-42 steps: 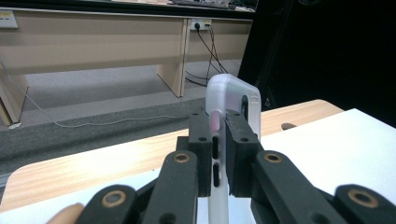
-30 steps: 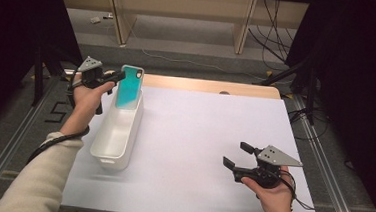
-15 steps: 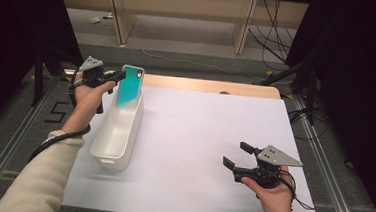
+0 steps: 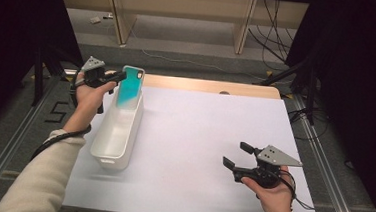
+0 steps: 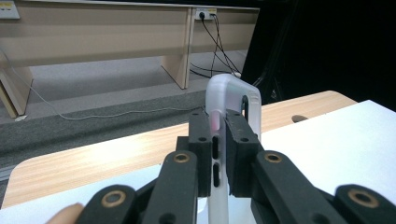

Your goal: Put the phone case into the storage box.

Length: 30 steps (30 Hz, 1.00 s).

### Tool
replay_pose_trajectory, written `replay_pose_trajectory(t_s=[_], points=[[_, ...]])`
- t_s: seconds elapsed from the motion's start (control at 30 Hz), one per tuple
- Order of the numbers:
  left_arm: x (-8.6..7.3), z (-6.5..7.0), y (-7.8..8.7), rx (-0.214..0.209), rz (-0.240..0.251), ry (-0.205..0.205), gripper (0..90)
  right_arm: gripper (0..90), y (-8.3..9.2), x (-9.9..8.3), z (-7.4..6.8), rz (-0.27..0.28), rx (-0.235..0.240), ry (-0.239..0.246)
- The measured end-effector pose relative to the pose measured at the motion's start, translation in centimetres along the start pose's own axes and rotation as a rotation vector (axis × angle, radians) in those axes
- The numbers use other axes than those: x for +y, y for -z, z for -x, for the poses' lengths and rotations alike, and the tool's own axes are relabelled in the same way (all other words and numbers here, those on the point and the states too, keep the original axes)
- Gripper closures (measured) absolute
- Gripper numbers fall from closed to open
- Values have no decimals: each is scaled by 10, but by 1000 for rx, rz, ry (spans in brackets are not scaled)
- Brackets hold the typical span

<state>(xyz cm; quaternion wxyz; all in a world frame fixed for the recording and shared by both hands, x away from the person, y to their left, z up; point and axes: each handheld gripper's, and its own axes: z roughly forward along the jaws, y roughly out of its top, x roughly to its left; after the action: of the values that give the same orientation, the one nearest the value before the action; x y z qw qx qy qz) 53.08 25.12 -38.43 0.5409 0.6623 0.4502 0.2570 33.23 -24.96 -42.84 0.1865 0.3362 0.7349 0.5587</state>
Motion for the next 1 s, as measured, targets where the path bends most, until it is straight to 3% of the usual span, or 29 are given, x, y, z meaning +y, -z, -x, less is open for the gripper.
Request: replay_pose_trajectory(t_s=[1.0], points=[[-13, -8, -5, 15, -25, 13, 820, 195, 0, 0, 1, -9, 3, 16]])
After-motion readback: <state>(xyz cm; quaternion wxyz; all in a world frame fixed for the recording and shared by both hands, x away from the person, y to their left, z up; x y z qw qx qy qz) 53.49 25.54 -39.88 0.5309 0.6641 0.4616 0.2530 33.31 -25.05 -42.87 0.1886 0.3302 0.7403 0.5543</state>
